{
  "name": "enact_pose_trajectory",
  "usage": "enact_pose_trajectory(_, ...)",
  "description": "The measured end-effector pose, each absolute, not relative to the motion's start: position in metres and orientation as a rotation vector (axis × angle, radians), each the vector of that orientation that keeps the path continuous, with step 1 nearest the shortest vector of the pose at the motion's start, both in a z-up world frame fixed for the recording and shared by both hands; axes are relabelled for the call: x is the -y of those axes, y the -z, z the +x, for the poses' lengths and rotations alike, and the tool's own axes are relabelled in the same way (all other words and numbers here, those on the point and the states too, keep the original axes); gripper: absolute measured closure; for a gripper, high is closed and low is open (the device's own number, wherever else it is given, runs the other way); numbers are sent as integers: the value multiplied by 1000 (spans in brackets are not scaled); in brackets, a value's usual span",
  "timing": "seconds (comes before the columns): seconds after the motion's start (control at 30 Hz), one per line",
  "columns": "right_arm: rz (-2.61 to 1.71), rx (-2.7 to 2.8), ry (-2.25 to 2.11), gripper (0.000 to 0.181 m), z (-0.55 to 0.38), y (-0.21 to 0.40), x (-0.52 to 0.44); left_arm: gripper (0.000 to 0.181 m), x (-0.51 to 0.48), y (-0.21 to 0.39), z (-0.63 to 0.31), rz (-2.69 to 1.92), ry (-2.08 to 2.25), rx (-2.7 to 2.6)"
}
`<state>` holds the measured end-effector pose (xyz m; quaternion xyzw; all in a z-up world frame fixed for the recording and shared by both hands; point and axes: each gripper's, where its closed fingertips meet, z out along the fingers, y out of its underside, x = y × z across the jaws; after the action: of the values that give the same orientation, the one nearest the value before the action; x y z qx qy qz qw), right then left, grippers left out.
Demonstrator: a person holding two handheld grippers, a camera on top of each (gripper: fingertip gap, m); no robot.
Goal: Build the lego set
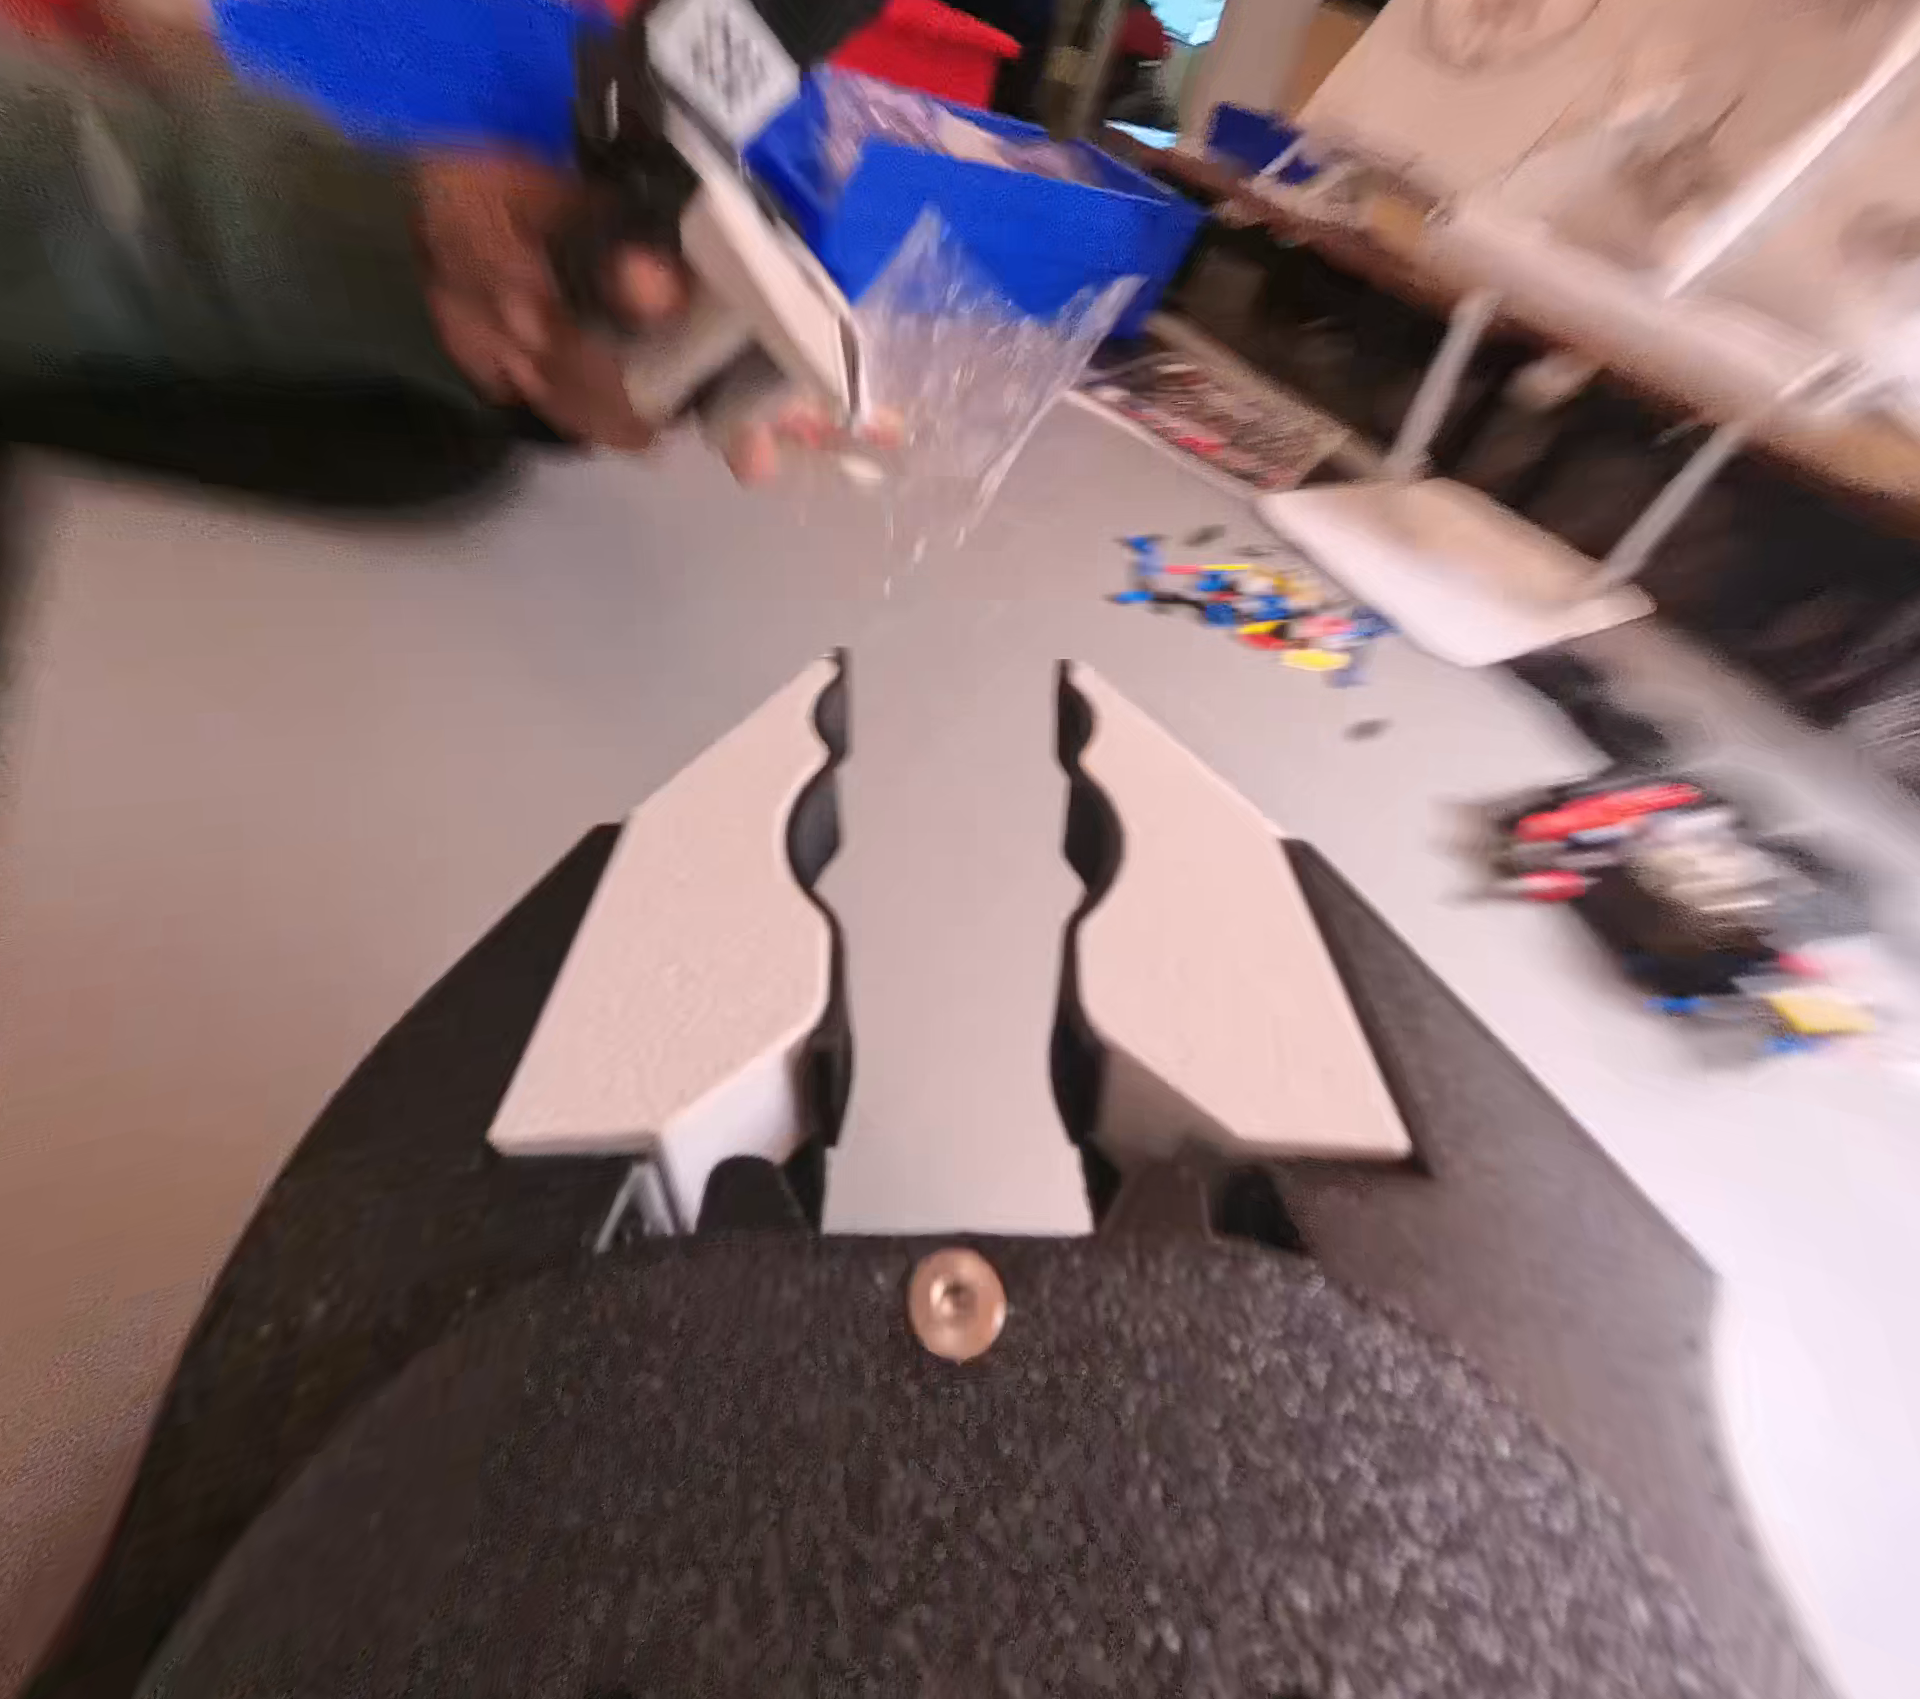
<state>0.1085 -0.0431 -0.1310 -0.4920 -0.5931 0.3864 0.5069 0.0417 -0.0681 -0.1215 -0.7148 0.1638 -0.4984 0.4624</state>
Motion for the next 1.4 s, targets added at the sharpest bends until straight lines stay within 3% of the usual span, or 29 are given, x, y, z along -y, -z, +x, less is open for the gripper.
enact_pose_trajectory(0.07, -1358, 1377, -1317, 116, 100, 119, 52, 181, 72, 120, 50, -1749, 1234, -437)
enact_pose_trajectory(0.1, -1424, 1353, -1452, 113, 94, 117, 55, 181, 75, 119, 54, -1738, 1243, -456)
enact_pose_trajectory(0.13, -1470, 1341, -1548, 127, 89, 117, 59, 181, 78, 118, 57, -1733, 1242, -478)
enact_pose_trajectory(0.2, -1448, 1339, -1633, 181, 86, 114, 66, 181, 84, 122, 59, -1753, 1205, -531)
enact_pose_trajectory(0.37, -1445, 1496, -1599, 181, 103, 117, 67, 181, 83, 131, 57, -1814, 1155, -526)
enact_pose_trajectory(0.43, -1487, 1369, -1580, 181, 109, 105, 36, 160, 76, 130, 46, -1797, 1098, -472)
enact_pose_trajectory(0.5, -1589, 1128, -1556, 181, 120, 89, -24, 147, 73, 121, 33, -1749, 1080, -412)
enact_pose_trajectory(0.7, -1854, 192, -1361, 181, 197, 94, -277, 141, 62, 114, -7, -1703, 744, -331)
enact_pose_trajectory(0.9, -1983, -152, -1096, 181, 214, 137, -408, 141, 55, 127, -32, -1735, 605, -255)
enact_pose_trajectory(0.97, -2072, -176, -1024, 179, 206, 156, -422, 141, 53, 132, -37, -1752, 581, -249)
enact_pose_trajectory(1.13, -2089, -48, -705, 150, 212, 153, -423, 142, 52, 137, -41, -1769, 556, -252)
enact_pose_trajectory(1.4, -1604, 110, -701, 146, 256, 49, -348, 144, 53, 131, -47, -1753, 502, -238)
